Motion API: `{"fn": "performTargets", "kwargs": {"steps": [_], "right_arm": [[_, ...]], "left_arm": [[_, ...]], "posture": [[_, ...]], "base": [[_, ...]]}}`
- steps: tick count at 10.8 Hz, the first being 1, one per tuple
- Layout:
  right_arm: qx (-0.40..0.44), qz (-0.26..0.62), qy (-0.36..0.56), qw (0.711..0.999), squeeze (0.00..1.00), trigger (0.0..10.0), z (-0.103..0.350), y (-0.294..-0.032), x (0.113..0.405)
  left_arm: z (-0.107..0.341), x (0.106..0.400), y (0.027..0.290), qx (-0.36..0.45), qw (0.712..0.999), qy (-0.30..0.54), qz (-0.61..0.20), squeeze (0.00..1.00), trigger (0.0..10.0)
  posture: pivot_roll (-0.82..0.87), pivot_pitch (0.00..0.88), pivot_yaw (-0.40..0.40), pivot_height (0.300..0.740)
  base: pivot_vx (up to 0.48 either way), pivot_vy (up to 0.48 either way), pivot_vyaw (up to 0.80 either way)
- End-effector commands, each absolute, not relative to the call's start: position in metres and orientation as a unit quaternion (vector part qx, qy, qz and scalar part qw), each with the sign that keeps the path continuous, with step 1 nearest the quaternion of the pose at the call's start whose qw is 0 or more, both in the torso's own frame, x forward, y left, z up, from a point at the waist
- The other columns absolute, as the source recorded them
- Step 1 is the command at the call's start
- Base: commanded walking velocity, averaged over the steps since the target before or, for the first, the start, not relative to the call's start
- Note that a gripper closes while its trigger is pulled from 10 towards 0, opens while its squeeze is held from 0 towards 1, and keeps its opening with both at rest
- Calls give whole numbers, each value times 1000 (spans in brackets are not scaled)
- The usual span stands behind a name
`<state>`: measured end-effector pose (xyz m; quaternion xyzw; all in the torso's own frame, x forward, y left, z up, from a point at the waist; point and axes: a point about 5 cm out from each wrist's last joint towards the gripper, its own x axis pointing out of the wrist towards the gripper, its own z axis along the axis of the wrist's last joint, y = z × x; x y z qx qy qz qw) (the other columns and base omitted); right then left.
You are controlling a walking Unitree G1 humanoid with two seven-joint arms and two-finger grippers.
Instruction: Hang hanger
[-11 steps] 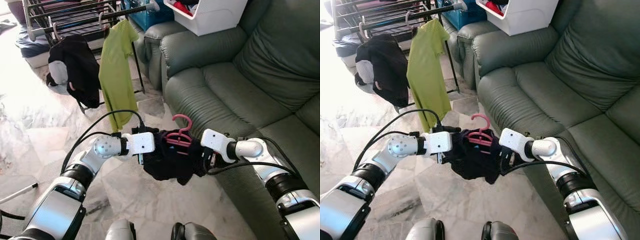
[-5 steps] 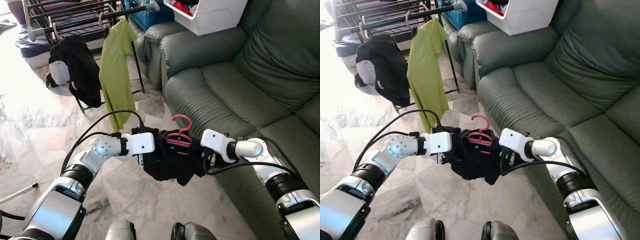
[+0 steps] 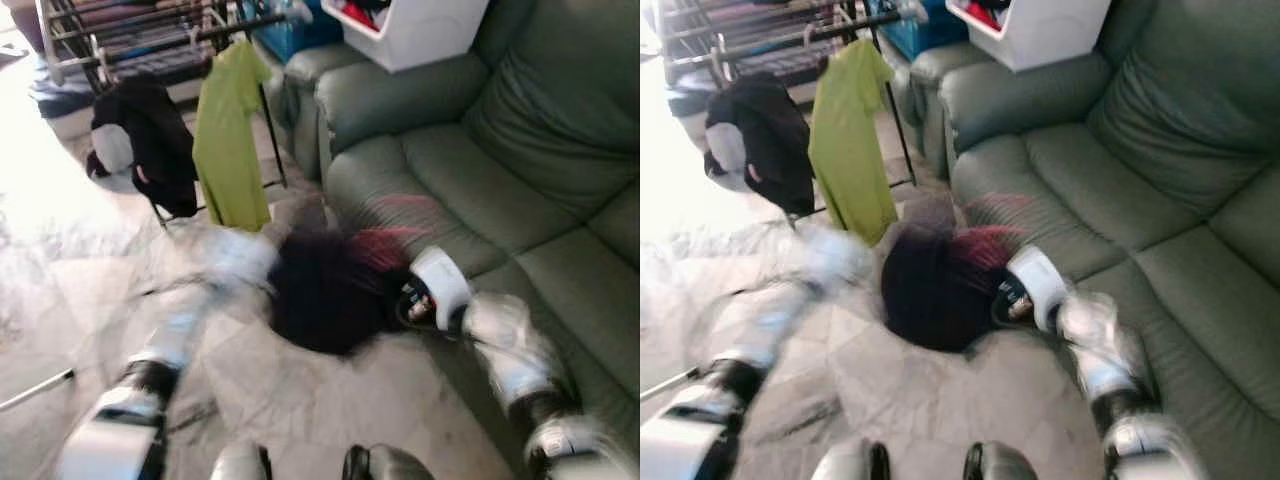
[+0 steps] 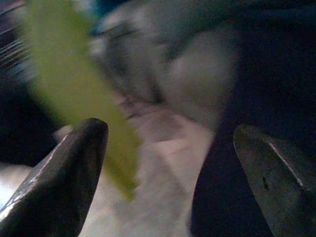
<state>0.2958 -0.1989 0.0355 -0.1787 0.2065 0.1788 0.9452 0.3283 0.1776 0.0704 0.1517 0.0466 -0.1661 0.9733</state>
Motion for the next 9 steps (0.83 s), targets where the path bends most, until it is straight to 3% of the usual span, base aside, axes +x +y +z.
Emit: {"fn": "performTargets", "kwargs": {"steps": [1,3,4,5,6,7,9], "right_arm": [[-186,148,169,957,0,0,57,-206,310],[-180,140,172,958,0,0,56,-206,312],[-158,107,178,965,0,0,51,-204,308],[-150,91,177,969,0,0,48,-202,304],[-114,60,186,974,0,2235,40,-201,295],[-106,41,181,977,0,10000,34,-197,286],[-114,50,170,978,0,10000,31,-186,278]], "left_arm": [[71,329,179,139,977,48,-154,1000,10000],[69,327,179,138,979,49,-143,1000,10000],[64,322,181,117,985,59,-111,573,10000],[59,317,182,103,988,69,-96,0,10000],[51,308,182,79,991,74,-80,0,10000],[48,296,184,59,994,64,-60,0,10000],[45,285,187,50,996,61,-39,0,10000]], "posture": [[-79,65,12,740],[-74,50,13,740],[-69,19,11,740],[-63,0,8,740],[-52,0,-3,740],[-47,0,-4,740],[-40,0,-6,740]], "base": [[0,0,0],[0,0,0],[0,0,0],[0,0,0],[0,0,0],[0,0,0],[156,0,0]]}}
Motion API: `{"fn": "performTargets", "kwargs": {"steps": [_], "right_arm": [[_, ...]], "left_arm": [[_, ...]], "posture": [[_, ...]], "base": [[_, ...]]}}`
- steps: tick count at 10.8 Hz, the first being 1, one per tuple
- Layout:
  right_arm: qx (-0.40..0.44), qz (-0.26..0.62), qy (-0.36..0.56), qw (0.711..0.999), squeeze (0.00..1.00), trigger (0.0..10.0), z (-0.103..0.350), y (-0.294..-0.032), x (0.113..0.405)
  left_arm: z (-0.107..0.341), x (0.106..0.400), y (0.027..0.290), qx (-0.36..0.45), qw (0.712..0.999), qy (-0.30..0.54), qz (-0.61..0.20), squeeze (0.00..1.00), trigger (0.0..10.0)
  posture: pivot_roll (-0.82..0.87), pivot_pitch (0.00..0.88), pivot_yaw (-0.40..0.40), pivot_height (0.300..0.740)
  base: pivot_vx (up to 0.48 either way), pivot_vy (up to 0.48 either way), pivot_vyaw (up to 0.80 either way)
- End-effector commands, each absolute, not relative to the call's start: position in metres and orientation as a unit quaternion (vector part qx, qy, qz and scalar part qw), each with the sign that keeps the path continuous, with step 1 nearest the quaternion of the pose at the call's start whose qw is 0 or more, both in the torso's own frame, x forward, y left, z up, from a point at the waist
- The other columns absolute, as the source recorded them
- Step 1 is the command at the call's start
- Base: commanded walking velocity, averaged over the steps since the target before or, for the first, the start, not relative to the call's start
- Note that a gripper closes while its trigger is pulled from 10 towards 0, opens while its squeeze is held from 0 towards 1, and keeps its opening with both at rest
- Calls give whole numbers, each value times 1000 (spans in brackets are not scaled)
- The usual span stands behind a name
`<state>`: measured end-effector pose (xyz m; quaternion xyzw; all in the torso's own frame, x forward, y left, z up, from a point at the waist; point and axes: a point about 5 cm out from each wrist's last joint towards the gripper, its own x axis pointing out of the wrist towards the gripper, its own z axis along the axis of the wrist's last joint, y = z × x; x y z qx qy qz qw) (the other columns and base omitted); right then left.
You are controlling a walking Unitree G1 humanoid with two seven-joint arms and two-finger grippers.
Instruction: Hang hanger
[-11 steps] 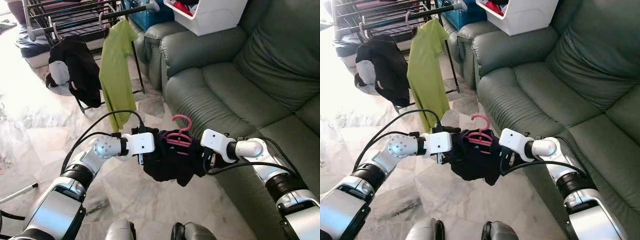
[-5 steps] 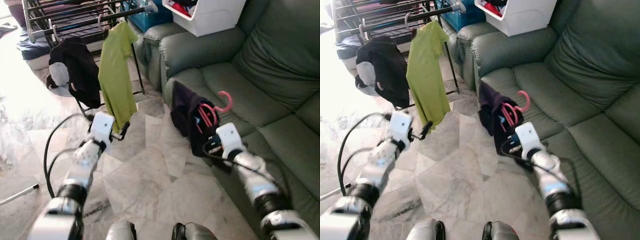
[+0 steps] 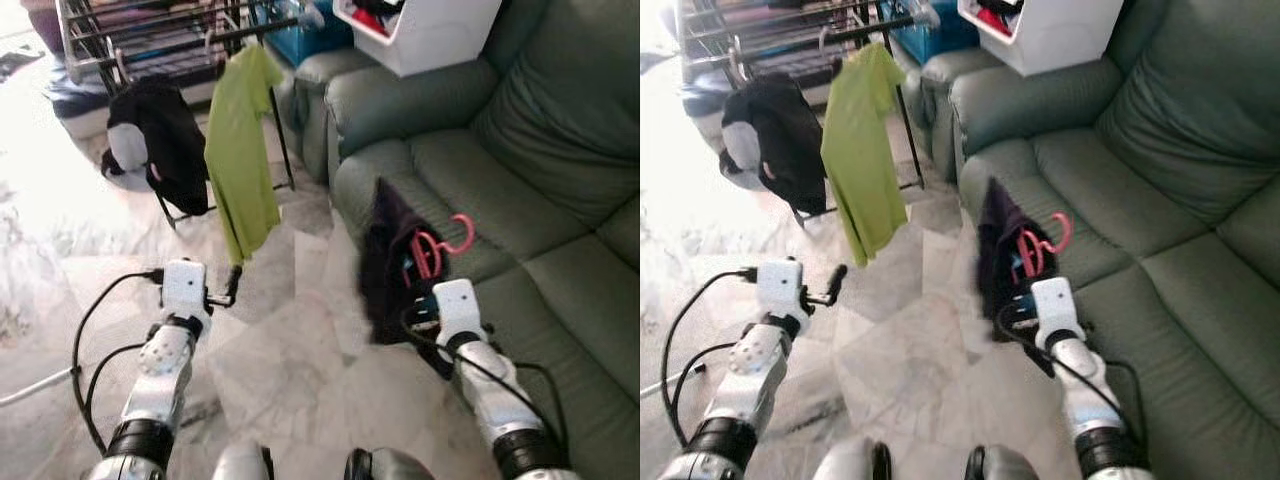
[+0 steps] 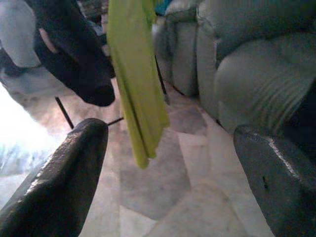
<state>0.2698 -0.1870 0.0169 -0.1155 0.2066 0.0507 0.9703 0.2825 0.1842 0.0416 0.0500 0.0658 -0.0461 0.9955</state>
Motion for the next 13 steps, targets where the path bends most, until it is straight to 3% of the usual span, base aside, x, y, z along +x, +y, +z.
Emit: {"fn": "performTargets", "kwargs": {"steps": [1,5,7,10,13], "right_arm": [[-121,48,168,977,0,10000,31,-181,277],[-120,46,155,980,0,10000,33,-178,276],[-121,46,147,981,0,10000,35,-177,276],[-126,50,138,981,0,10000,42,-178,285],[-129,52,142,980,0,10000,42,-177,289]], "left_arm": [[46,282,185,50,996,59,-34,0,10000],[35,267,175,46,996,77,-28,0,10000],[37,272,172,46,996,77,-21,0,10000],[45,283,173,49,996,70,-8,0,10000],[46,286,175,49,996,71,4,0,10000]], "posture": [[-33,0,-14,740],[-48,0,-18,740],[-53,0,-13,740],[-62,0,-6,740],[-59,0,-3,740]], "base": [[368,0,0],[376,0,0],[388,0,475],[390,279,465],[390,280,0]]}}
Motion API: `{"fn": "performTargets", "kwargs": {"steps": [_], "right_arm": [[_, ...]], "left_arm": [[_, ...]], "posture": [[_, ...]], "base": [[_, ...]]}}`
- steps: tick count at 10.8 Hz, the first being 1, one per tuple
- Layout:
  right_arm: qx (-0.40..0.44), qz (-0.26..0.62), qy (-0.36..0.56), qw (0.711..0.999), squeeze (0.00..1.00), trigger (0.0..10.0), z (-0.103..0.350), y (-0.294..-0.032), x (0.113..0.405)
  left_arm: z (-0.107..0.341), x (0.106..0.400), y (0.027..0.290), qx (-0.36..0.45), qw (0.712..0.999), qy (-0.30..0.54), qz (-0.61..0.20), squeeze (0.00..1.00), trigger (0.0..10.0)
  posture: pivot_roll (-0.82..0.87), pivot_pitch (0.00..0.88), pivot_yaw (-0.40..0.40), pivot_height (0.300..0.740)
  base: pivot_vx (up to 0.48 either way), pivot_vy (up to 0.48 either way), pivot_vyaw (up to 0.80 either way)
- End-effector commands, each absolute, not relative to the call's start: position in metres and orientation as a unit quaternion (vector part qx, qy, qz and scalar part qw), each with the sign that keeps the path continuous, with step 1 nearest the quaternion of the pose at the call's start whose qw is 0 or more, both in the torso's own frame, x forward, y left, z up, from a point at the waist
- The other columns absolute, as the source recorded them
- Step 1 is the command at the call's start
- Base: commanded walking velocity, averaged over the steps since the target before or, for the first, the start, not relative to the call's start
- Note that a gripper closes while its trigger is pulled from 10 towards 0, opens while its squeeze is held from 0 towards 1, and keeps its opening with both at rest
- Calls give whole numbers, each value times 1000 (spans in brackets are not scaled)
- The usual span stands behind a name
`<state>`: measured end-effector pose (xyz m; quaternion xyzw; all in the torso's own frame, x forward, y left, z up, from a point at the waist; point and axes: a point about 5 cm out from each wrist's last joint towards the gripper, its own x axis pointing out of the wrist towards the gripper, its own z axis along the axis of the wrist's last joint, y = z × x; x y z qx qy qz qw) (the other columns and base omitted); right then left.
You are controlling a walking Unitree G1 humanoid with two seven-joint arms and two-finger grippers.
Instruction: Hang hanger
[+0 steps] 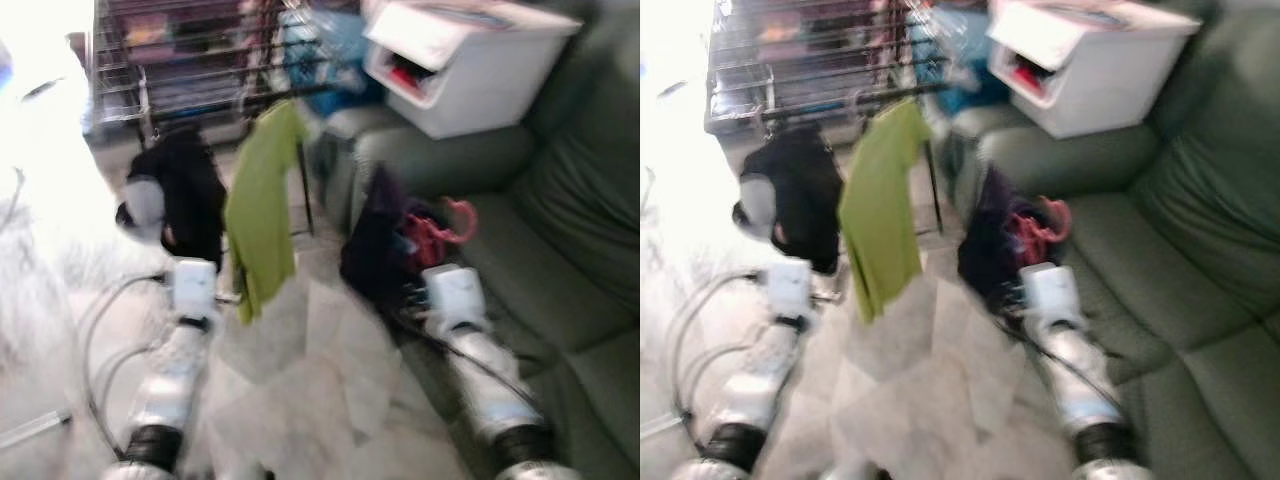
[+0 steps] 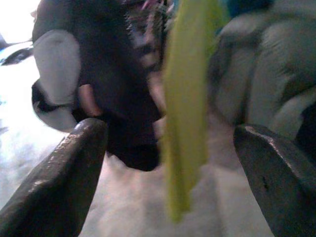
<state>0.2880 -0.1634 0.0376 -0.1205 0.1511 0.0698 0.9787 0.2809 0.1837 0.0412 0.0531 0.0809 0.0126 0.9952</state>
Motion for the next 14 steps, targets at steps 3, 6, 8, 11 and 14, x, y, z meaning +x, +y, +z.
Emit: {"fn": "performTargets", "kwargs": {"steps": [3,6,8,11,14], "right_arm": [[-129,52,142,980,0,10000,42,-177,289],[-129,52,142,980,0,10000,42,-177,289],[-129,52,142,980,0,10000,42,-177,289],[-124,40,145,981,0,10000,33,-173,285],[-118,40,144,982,0,10000,31,-172,284]], "left_arm": [[46,286,175,49,996,71,4,0,10000],[46,286,175,49,996,71,4,0,10000],[46,286,175,49,996,71,4,0,10000],[32,269,171,66,993,94,18,0,10000],[36,270,168,68,994,87,14,0,10000]], "posture": [[-59,0,-3,740],[-59,0,-3,740],[-59,0,-3,740],[-27,0,-8,740],[-26,0,-4,740]], "base": [[390,281,0],[390,281,0],[390,281,0],[253,196,0],[0,0,0]]}}
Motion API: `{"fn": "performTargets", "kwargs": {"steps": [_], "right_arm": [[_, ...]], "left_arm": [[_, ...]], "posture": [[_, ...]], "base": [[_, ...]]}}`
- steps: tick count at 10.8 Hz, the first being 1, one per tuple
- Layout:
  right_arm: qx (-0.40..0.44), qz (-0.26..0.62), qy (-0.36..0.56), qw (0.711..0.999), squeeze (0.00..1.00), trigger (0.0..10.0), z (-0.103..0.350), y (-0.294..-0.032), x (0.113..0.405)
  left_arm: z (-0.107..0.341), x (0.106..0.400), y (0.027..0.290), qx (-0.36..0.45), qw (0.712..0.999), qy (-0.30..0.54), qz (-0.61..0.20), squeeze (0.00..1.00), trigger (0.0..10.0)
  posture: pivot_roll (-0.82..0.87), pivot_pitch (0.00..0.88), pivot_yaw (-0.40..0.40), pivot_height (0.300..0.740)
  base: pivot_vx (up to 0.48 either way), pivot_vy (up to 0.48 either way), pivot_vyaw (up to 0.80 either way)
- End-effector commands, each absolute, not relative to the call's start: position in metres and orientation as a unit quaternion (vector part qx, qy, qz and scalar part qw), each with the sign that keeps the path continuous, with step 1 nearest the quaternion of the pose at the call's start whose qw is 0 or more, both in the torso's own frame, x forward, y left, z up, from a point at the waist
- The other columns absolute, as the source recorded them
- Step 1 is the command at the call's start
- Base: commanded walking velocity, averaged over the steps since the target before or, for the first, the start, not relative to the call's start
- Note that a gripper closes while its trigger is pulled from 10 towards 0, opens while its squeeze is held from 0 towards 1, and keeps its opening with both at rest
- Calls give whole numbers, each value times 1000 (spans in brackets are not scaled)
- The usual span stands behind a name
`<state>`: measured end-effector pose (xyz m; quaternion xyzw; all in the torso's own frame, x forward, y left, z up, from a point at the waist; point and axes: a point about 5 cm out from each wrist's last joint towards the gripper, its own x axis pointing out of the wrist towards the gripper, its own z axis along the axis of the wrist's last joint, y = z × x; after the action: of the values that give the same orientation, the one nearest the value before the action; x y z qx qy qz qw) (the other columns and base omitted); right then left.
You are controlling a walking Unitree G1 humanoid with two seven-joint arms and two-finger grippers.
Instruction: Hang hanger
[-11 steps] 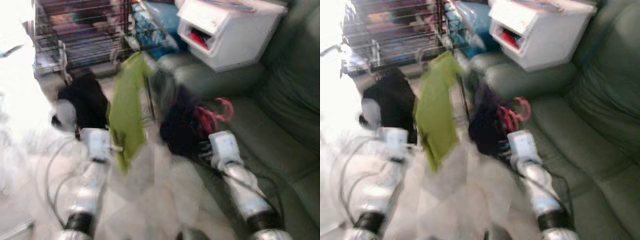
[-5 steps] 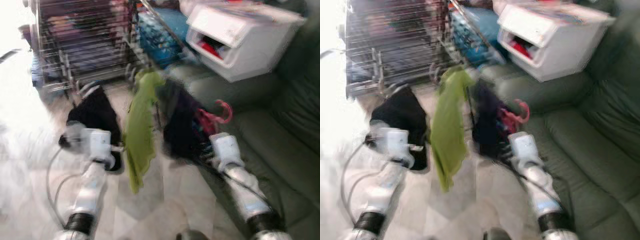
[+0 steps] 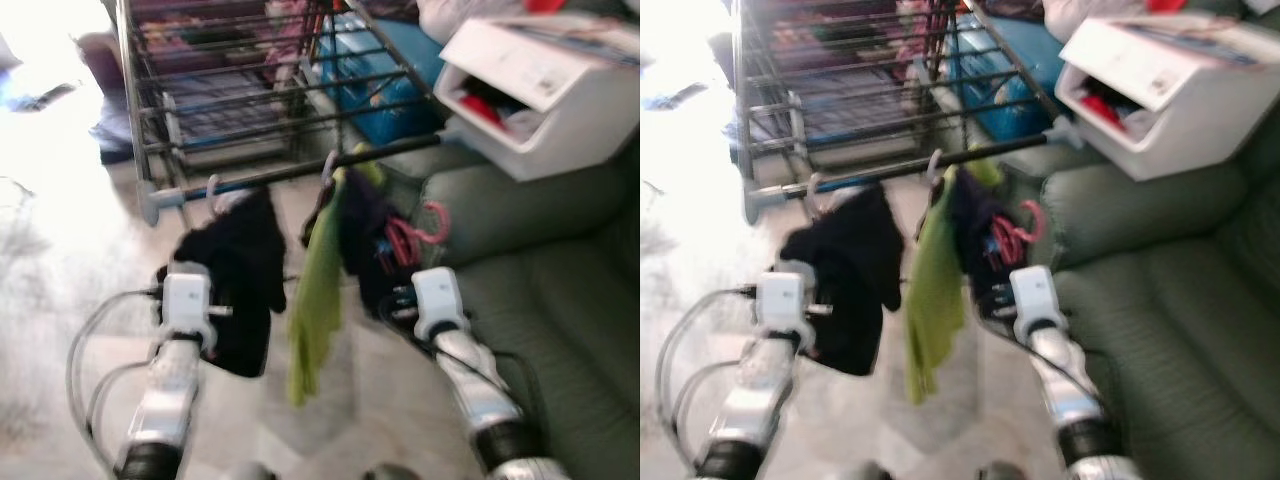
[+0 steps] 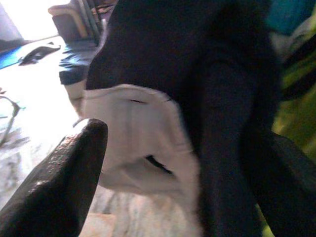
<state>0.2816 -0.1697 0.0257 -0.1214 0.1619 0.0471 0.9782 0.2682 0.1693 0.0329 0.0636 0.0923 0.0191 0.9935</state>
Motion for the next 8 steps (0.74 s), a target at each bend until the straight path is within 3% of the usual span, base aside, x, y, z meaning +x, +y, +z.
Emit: {"fn": "performTargets", "kwargs": {"steps": [1,2,5,8], "right_arm": [[-120,38,141,982,0,10000,32,-172,284],[-133,26,134,982,0,10000,32,-174,284],[-141,-24,161,977,0,10000,27,-189,281],[-145,-37,170,974,0,10000,28,-193,286]], "left_arm": [[38,270,167,73,994,80,18,0,10000],[39,269,165,80,994,76,16,0,10000],[41,269,159,93,993,72,-15,0,10000],[45,270,156,97,993,65,-16,0,10000]], "posture": [[-26,0,-3,740],[-26,0,-3,740],[-25,0,-1,740],[-30,0,11,740]], "base": [[0,0,0],[0,0,0],[0,0,675],[0,0,0]]}}
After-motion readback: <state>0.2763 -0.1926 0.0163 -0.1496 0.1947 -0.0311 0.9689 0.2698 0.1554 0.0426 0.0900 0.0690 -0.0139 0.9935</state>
